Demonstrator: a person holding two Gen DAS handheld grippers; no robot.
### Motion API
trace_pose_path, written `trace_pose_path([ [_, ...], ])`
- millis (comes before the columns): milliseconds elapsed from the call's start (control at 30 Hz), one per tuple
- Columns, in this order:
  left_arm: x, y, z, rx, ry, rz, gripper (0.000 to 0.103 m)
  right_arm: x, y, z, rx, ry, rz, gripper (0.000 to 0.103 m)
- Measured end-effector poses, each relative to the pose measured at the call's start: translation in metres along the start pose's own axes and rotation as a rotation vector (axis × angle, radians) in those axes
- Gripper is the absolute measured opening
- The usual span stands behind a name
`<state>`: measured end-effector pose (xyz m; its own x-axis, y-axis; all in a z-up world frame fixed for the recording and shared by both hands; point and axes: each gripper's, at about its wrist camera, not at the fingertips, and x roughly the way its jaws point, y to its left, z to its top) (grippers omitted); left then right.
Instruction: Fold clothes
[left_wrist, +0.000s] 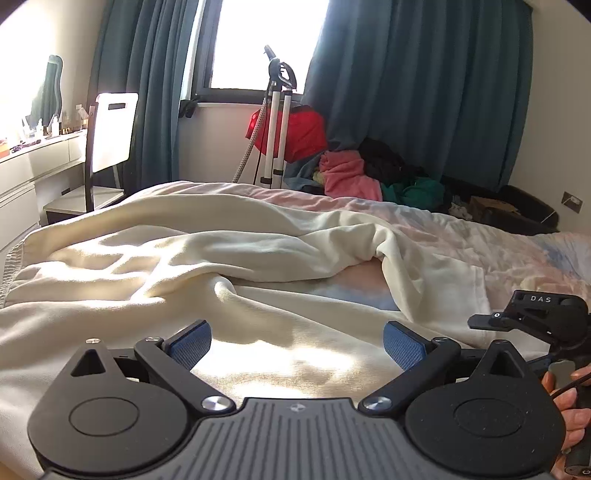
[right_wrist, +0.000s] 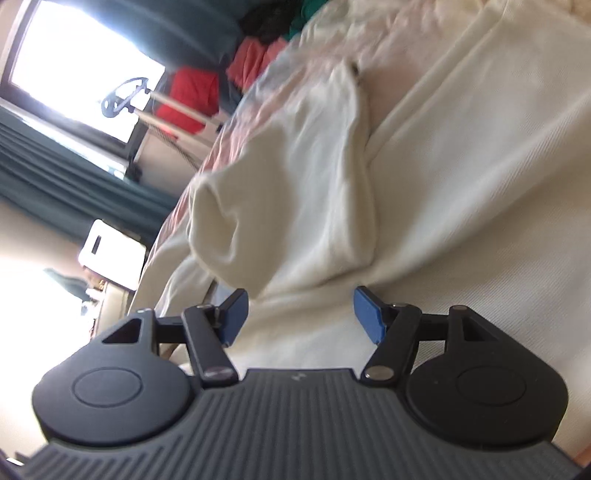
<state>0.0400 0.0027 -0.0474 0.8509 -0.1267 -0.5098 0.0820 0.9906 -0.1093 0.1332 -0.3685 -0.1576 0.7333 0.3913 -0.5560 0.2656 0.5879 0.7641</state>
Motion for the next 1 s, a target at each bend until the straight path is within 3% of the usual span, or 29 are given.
trace_pose_path([
  [133, 0.004, 0.011, -0.001, -0.041, 0.014, -0.002, 0.101, 0.017, 0.000, 0.004, 0.044, -0.027, -0.019, 0.064],
  [233, 0.006, 0.020, 0.001, -0.088, 0.022, -0.014, 0.101, 0.024, -0.010, 0.018, 0.155, -0.061, 0.000, 0.061],
  [367, 0.007, 0.029, 0.003, -0.126, 0.028, -0.017, 0.101, 0.022, -0.007, 0.020, 0.152, -0.058, -0.053, 0.033],
  [500, 0.008, 0.031, 0.004, -0.157, 0.039, -0.022, 0.101, 0.015, -0.005, 0.013, 0.169, -0.031, -0.029, 0.033],
  [667, 0.009, 0.028, 0.003, -0.162, 0.048, -0.027, 0.101, 0.006, 0.005, 0.007, 0.164, 0.006, 0.097, 0.034],
  [1000, 0.017, 0.018, -0.003, -0.135, 0.075, -0.027, 0.101, 0.030, -0.015, 0.024, 0.253, 0.013, 0.048, 0.036],
])
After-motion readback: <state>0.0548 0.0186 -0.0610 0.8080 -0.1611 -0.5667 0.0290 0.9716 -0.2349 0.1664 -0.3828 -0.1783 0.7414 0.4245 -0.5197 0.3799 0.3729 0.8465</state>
